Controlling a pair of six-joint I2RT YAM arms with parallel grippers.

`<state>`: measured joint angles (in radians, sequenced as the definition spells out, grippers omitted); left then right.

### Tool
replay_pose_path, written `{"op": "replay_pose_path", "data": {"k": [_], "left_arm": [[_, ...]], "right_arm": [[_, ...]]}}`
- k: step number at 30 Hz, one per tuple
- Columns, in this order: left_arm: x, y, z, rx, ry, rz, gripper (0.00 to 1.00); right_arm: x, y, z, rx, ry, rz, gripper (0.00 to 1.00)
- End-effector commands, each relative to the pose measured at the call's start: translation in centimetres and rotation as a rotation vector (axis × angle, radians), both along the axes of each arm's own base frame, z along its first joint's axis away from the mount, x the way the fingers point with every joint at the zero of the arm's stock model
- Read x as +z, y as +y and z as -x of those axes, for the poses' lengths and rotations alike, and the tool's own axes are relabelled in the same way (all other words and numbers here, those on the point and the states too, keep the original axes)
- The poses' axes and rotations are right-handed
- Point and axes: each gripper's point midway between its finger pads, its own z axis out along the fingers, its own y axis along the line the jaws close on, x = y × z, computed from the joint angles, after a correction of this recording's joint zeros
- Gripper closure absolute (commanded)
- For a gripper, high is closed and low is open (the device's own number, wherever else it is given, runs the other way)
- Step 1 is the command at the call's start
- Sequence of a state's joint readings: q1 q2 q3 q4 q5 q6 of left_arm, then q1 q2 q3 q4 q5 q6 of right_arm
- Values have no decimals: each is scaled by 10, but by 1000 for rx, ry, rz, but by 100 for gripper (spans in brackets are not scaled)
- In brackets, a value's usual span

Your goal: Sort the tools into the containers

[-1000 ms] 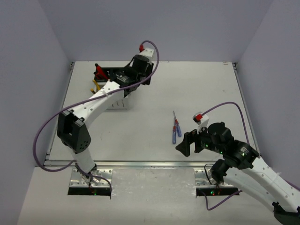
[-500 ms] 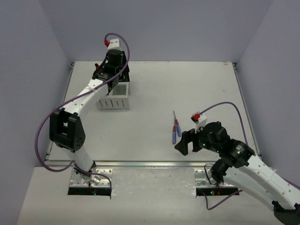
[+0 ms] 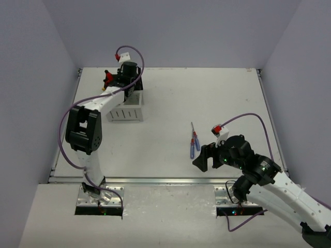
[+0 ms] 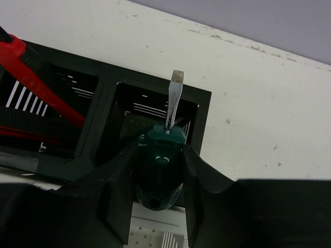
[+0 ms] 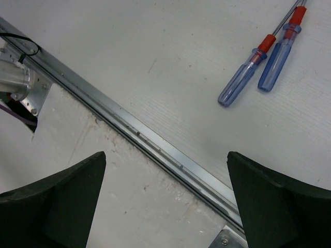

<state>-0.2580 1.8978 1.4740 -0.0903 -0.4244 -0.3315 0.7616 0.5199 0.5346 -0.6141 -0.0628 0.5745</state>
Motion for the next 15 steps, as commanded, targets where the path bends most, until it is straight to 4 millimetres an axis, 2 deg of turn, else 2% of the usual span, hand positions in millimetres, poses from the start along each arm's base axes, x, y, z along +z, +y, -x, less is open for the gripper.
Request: {"op": "replay_pose_path", "data": {"k": [1, 11, 13, 15], "left_arm": [[32, 11, -20, 59, -96, 46, 100], [27, 18, -31, 63, -95, 60, 100], [25, 17, -32, 62, -94, 62, 96], [25, 17, -32, 63, -99, 72, 87]], "right_arm": [[5, 4, -3, -10, 1, -24, 1], [2, 8, -5, -4, 25, -13, 1], [1, 9, -5, -5, 27, -11, 1], [-3, 9, -6, -6, 34, -7, 1]]}}
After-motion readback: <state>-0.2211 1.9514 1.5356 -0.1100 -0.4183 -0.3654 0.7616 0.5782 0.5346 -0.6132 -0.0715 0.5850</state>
